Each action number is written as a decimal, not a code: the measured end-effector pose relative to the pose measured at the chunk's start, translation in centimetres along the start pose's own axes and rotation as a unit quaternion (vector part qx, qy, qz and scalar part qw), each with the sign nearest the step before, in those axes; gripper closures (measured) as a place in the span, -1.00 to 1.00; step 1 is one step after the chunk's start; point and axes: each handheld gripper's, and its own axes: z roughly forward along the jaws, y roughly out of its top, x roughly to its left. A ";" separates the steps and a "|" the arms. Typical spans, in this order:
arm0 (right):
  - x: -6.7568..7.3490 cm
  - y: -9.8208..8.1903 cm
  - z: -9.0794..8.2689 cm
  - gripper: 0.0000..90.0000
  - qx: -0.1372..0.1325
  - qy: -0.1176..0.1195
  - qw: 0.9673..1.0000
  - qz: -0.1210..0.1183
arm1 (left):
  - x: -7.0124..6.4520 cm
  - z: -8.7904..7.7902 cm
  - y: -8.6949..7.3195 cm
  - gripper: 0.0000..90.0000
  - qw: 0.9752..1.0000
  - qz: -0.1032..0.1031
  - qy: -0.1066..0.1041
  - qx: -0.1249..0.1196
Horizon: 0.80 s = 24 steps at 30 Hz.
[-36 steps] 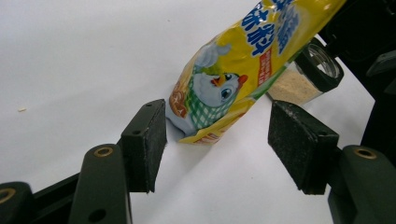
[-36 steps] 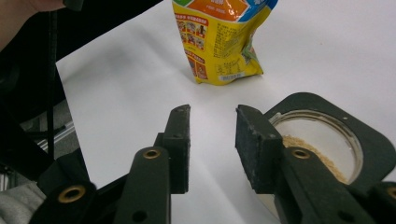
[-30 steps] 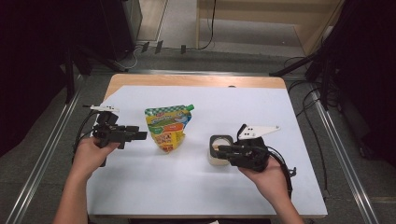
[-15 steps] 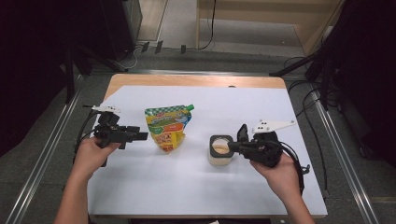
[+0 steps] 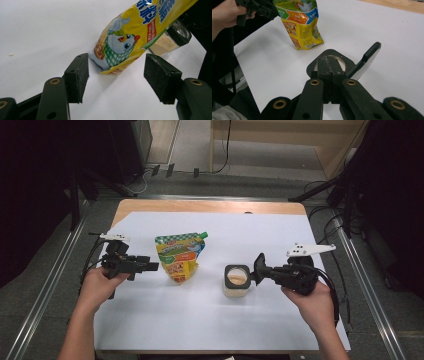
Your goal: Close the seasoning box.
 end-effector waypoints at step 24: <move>-1.7 -0.5 -1.1 1.00 -0.009 -0.023 0.999 0.027 | 0.2 0.1 -0.1 -0.17 1.000 -0.002 0.001 0.006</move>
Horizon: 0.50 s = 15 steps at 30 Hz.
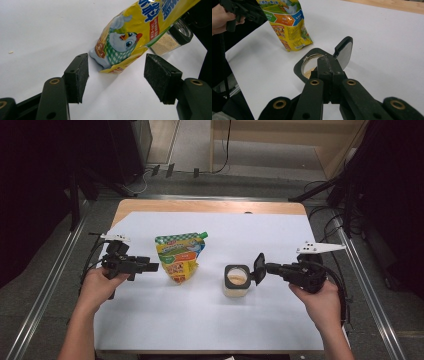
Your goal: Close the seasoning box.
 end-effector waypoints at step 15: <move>0.2 -0.2 0.7 1.00 0.005 0.000 1.000 0.000 | 0.0 0.0 0.0 -0.17 1.000 -0.001 -0.001 0.002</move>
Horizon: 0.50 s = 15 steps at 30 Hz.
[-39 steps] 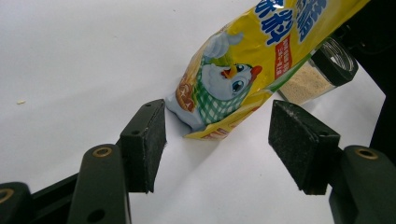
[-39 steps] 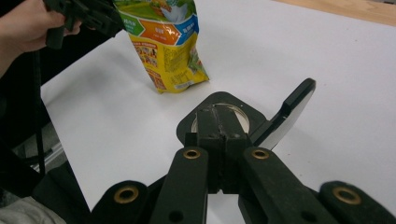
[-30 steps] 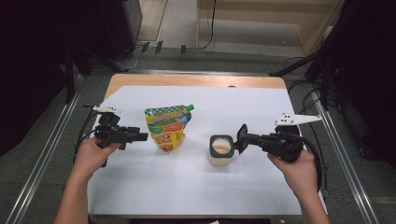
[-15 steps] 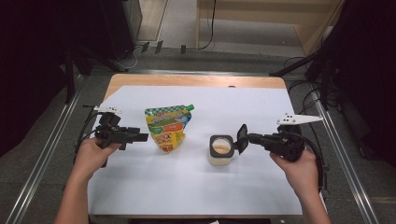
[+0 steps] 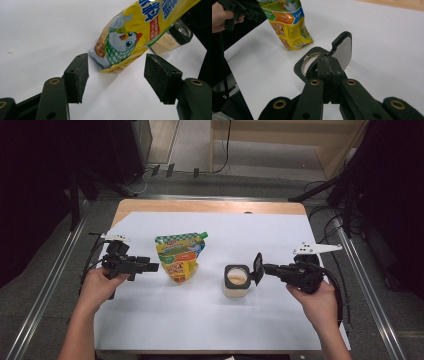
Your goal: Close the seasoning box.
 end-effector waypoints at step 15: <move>0.5 -0.2 1.3 1.00 0.012 0.003 1.000 -0.007 | 0.1 0.0 0.0 -0.17 1.000 -0.001 0.000 0.000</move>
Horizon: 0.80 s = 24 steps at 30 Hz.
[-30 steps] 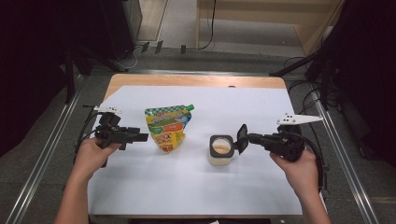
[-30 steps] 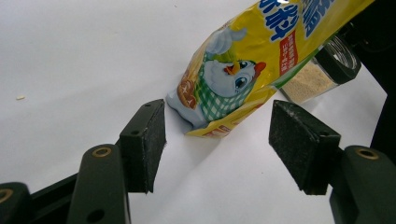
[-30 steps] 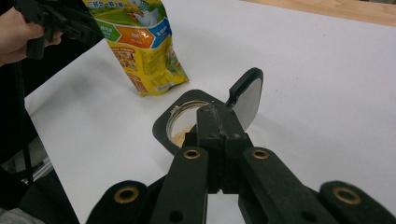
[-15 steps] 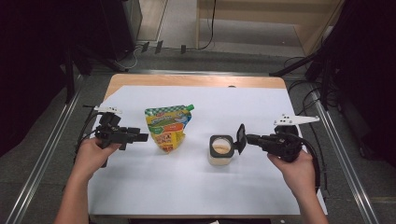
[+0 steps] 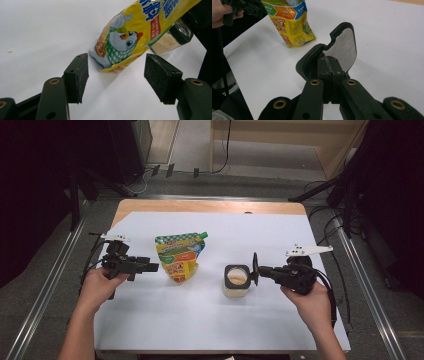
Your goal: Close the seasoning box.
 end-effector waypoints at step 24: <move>1.2 -0.2 2.2 1.00 0.012 0.013 1.000 -0.006 | 0.2 0.0 0.0 -0.18 1.000 -0.004 0.000 0.000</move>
